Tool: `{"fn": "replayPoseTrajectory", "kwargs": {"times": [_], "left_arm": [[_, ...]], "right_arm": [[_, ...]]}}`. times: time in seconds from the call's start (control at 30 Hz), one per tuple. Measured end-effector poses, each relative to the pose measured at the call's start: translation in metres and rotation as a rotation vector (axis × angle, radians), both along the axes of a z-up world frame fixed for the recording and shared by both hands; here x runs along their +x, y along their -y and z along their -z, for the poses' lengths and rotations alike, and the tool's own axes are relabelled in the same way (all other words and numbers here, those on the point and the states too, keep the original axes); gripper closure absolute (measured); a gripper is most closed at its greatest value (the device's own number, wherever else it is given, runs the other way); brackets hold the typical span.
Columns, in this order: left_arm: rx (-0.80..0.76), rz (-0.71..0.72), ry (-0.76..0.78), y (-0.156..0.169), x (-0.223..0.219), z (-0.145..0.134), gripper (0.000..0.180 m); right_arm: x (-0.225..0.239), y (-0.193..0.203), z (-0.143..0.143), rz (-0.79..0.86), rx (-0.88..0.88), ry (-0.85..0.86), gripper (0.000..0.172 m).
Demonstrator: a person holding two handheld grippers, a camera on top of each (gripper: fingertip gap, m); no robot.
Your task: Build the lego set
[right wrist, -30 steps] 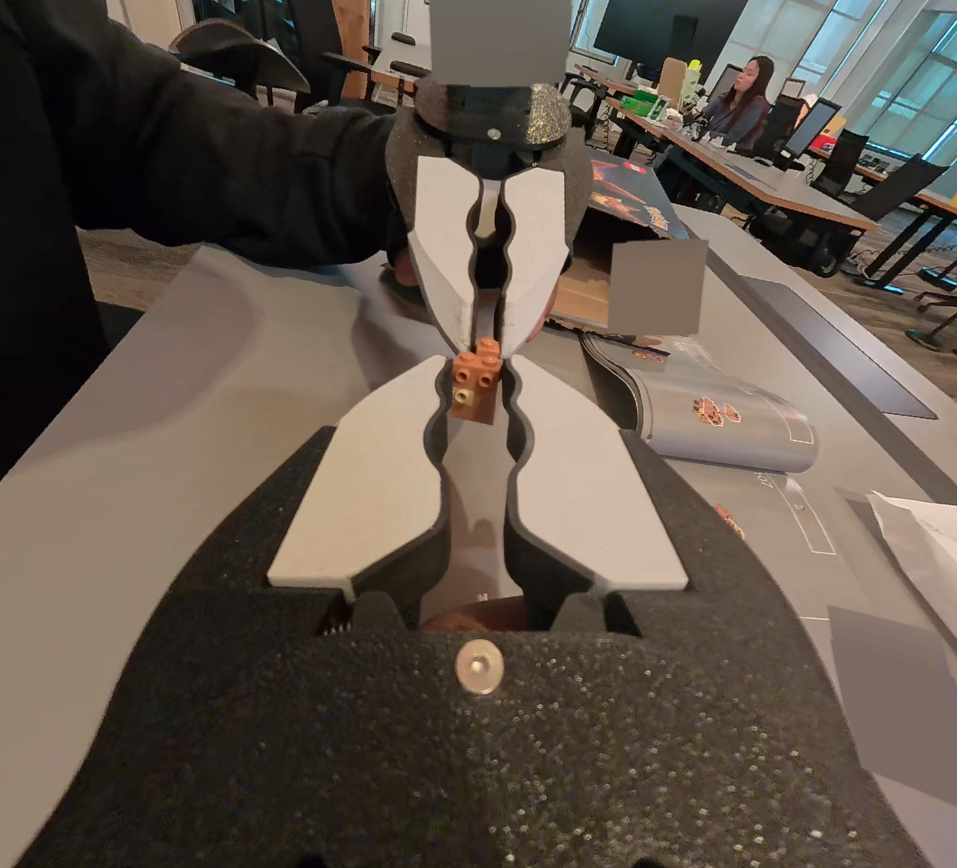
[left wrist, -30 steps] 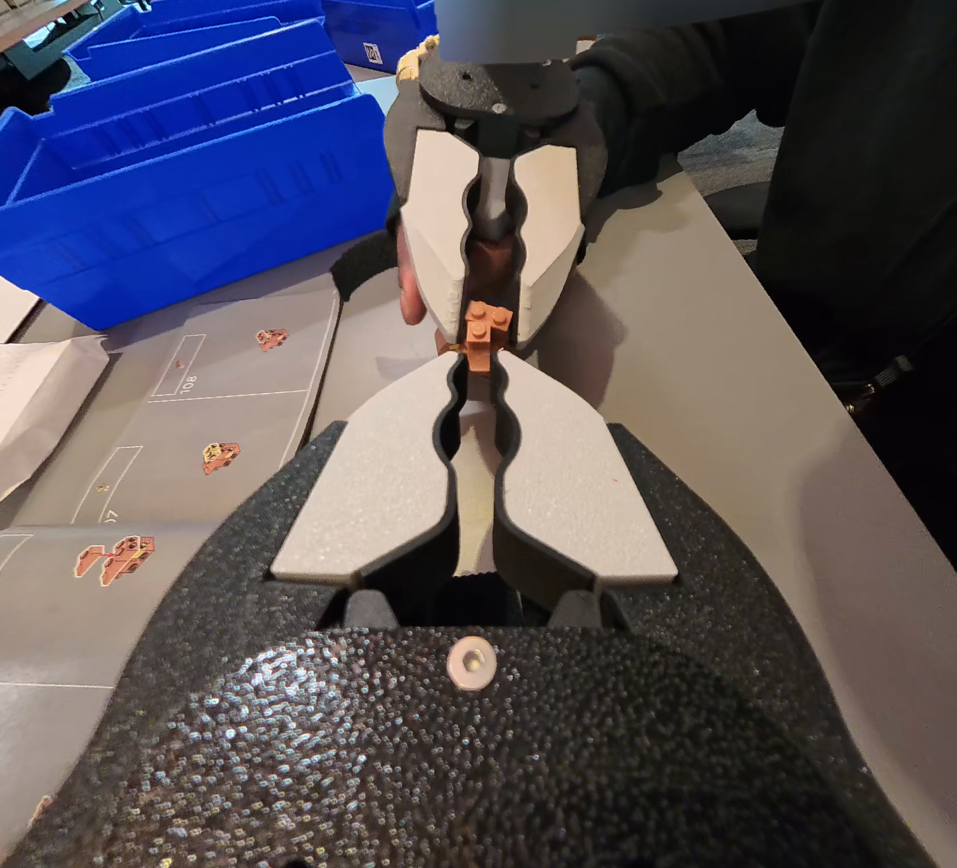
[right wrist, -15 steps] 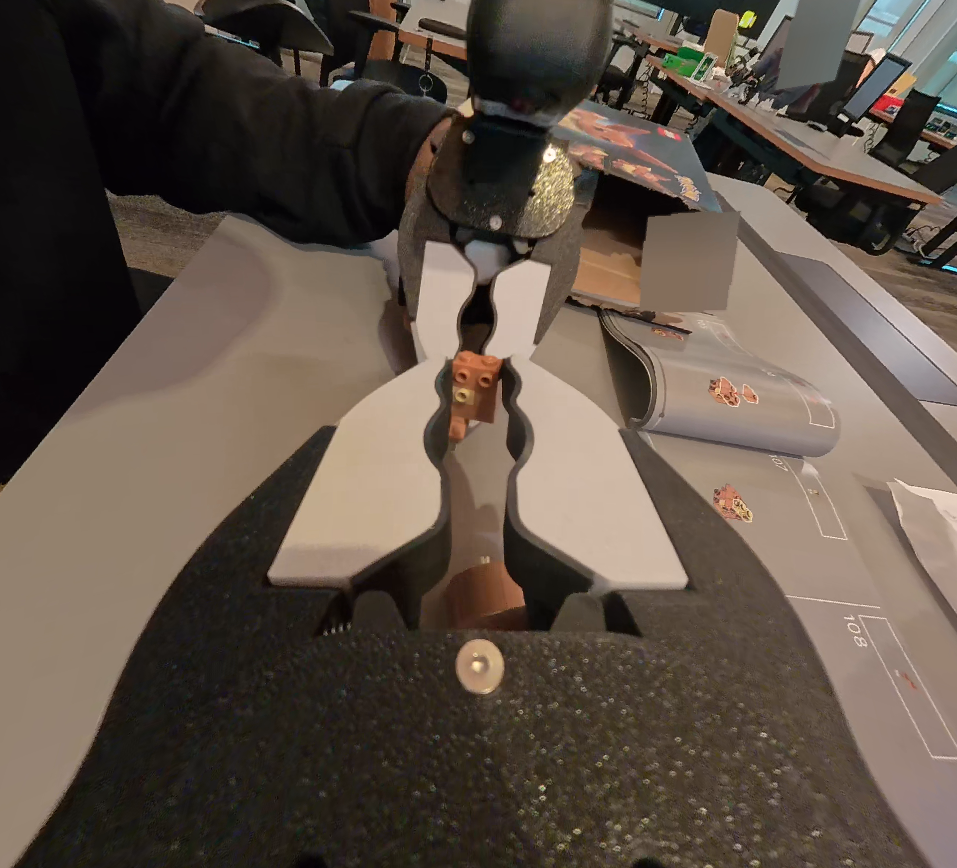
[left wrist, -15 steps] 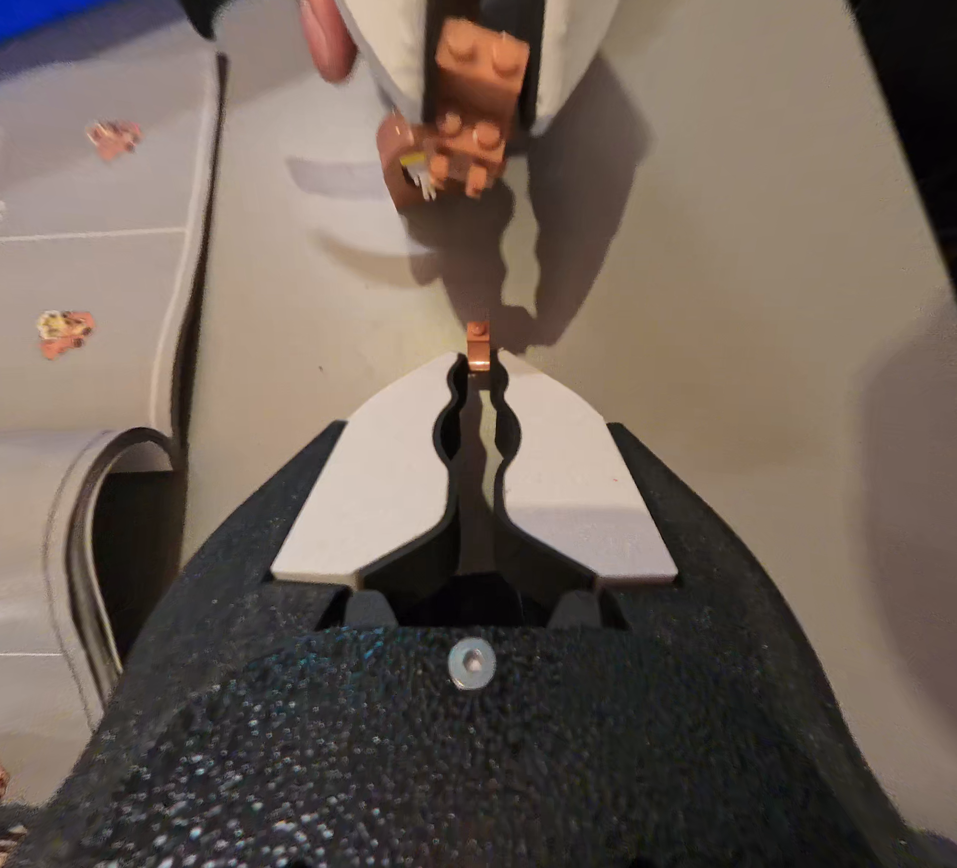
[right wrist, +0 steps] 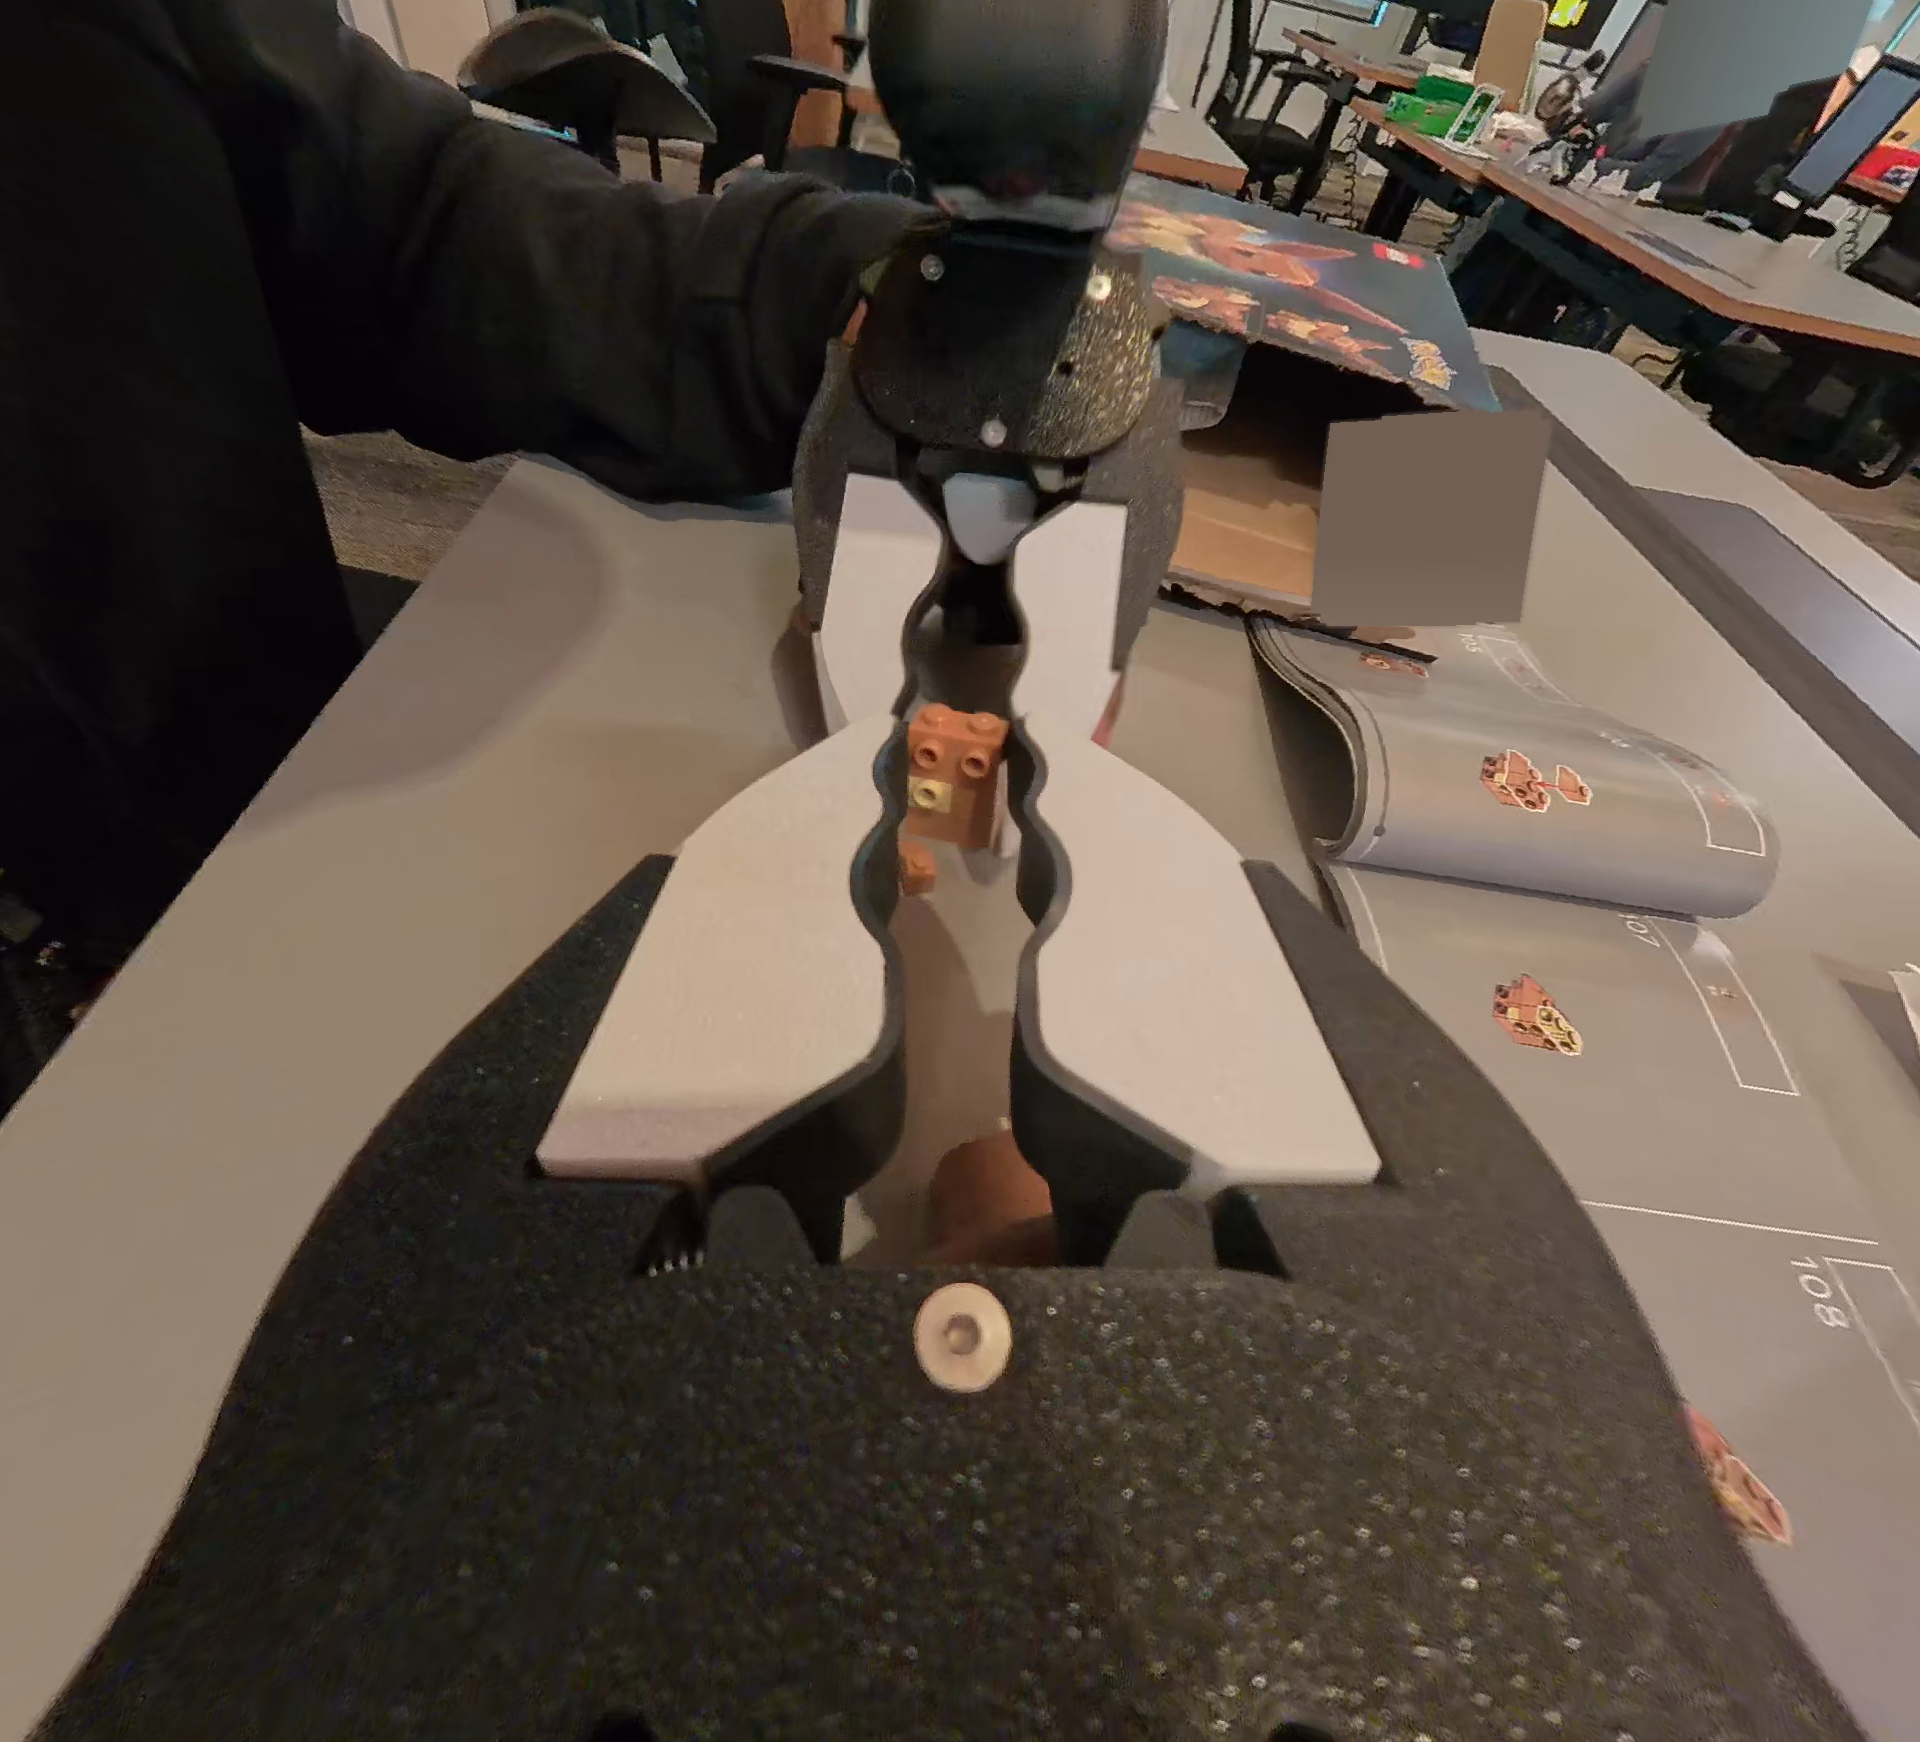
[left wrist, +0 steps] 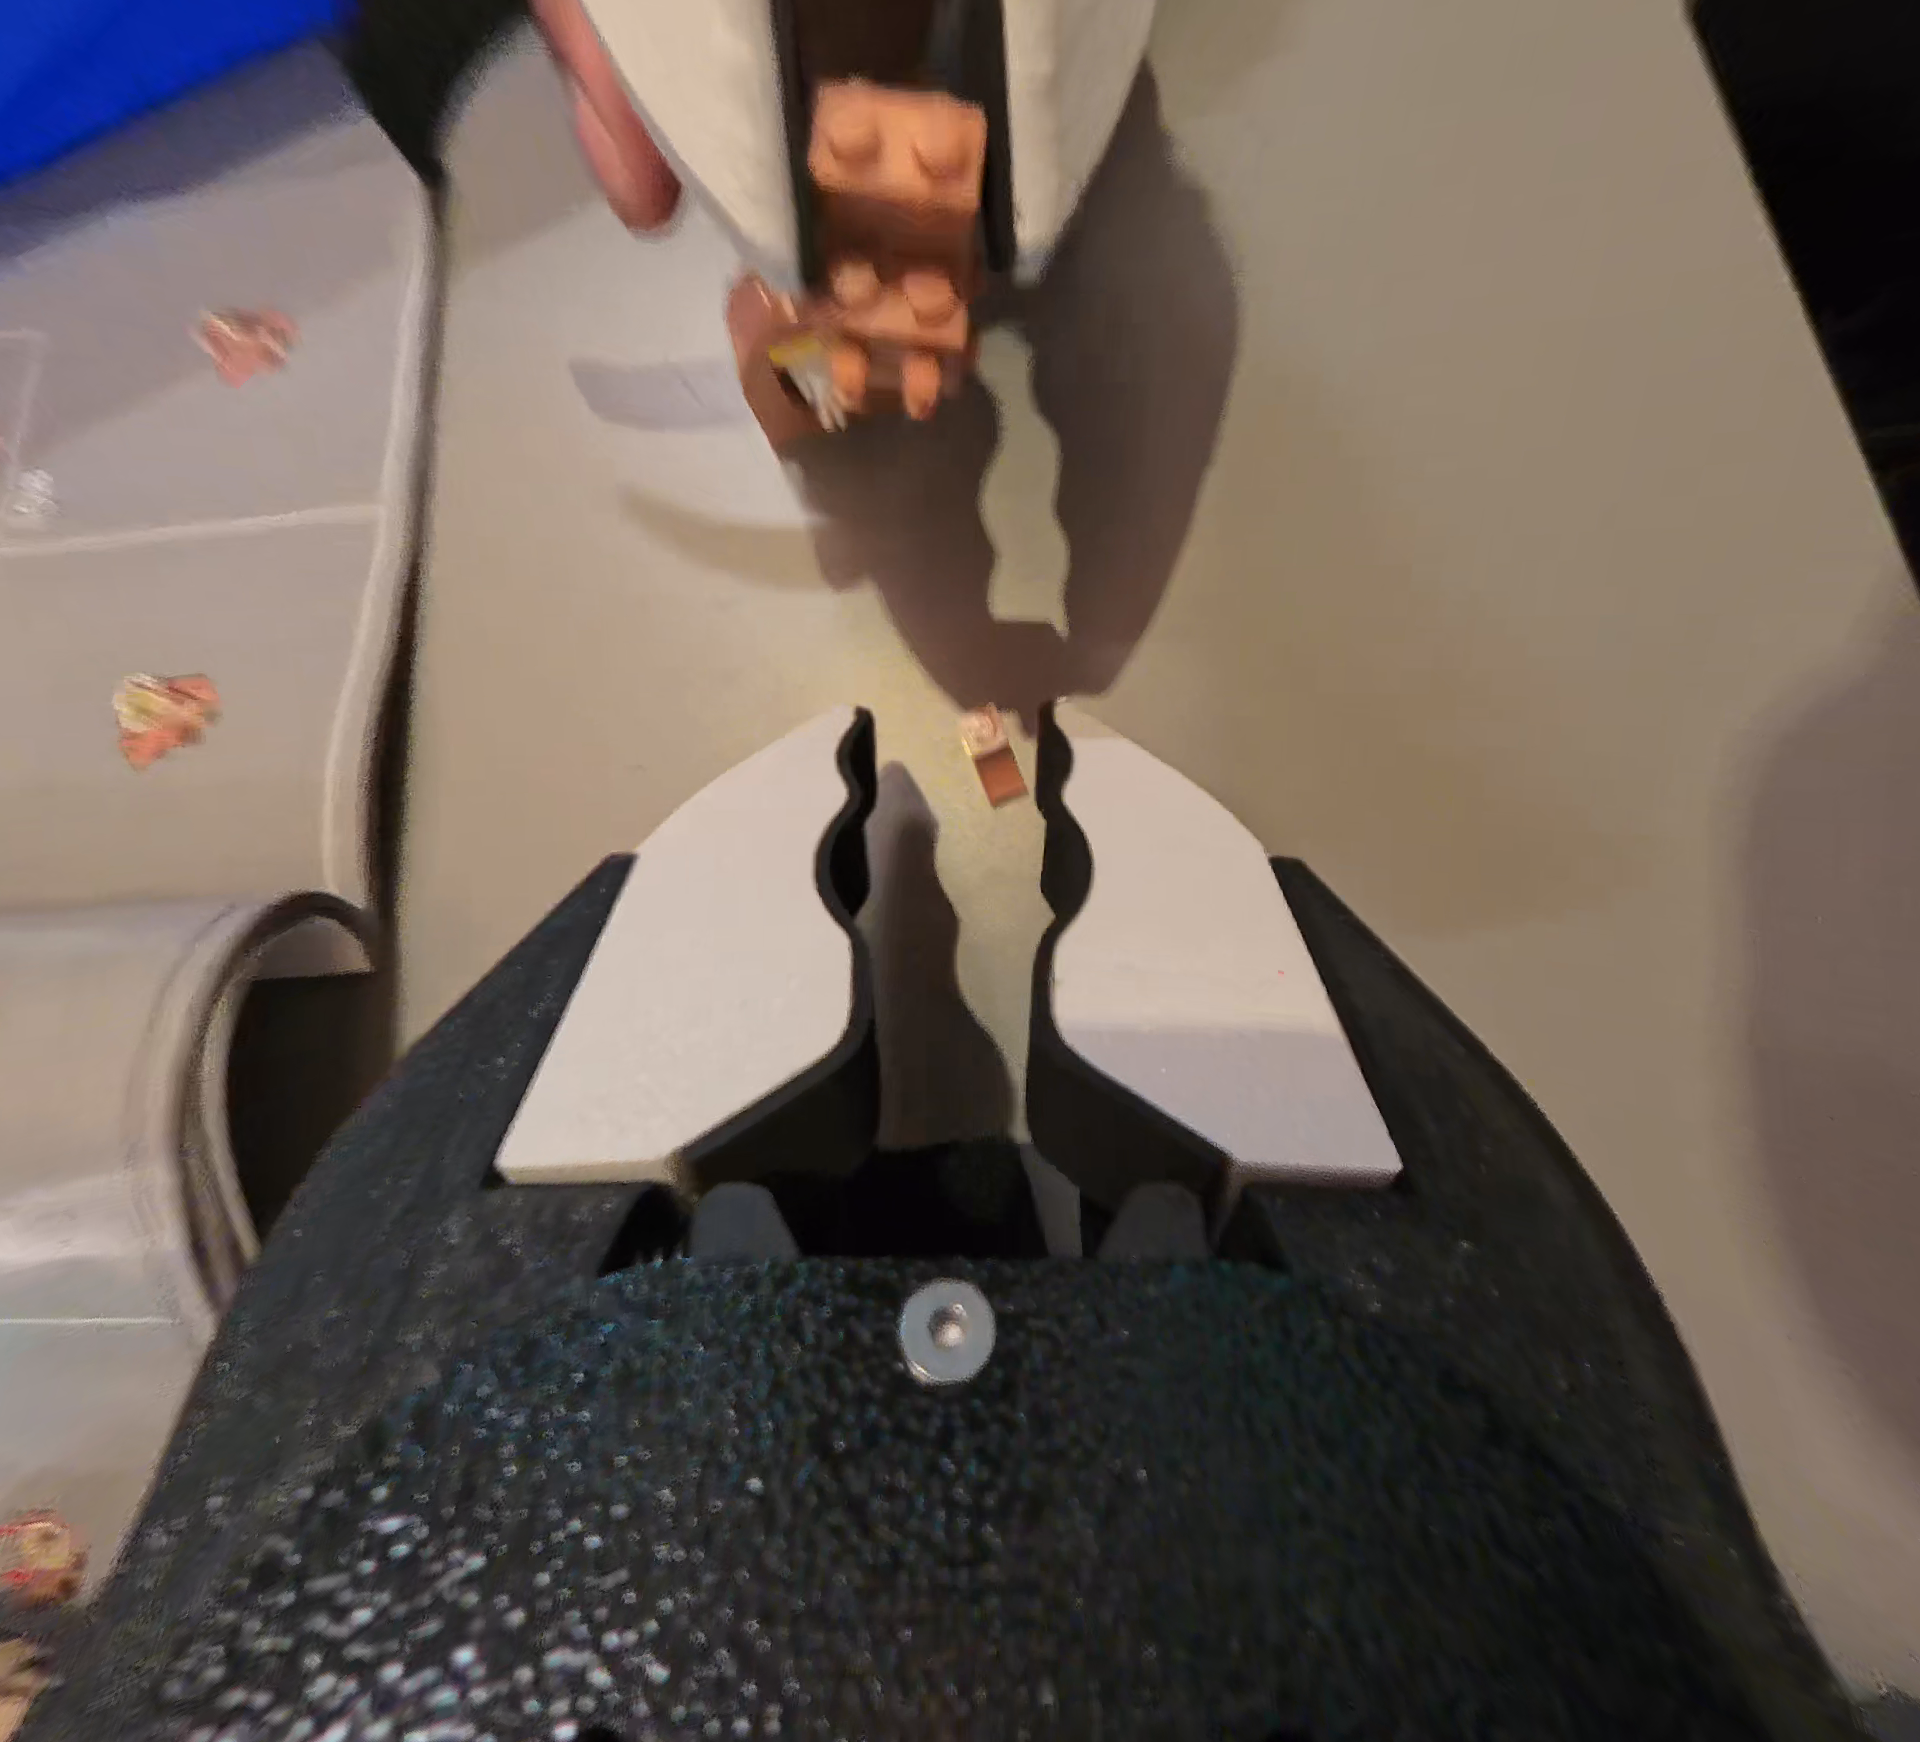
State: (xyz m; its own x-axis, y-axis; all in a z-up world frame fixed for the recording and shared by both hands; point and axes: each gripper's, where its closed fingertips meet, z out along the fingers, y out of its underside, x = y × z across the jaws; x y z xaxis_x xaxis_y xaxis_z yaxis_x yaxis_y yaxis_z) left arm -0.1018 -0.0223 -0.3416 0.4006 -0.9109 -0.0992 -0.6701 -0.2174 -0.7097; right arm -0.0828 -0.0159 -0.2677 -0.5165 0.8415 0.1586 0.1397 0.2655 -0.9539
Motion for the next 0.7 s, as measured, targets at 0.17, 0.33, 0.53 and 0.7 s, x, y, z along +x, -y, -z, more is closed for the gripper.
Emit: {"fn": "replayPoseTrajectory", "kwargs": {"times": [0.17,0.33,0.53,0.7], "left_arm": [[0.199,0.002,0.260,-0.010,0.018,-0.057,0.151],[0.208,0.027,0.312,-0.007,0.027,-0.062,0.151],[0.211,0.033,0.339,-0.008,0.035,-0.062,0.162],[0.166,-0.039,0.381,-0.016,0.029,-0.067,0.162]], "right_arm": [[0.003,0.003,-0.009,-0.036,-0.085,-0.021,0.154],[0.004,0.007,-0.014,-0.065,-0.161,-0.037,0.154],[0.003,0.009,-0.012,-0.068,-0.160,-0.038,0.154],[-0.004,-0.005,-0.007,0.033,-0.123,-0.002,0.142]]}}
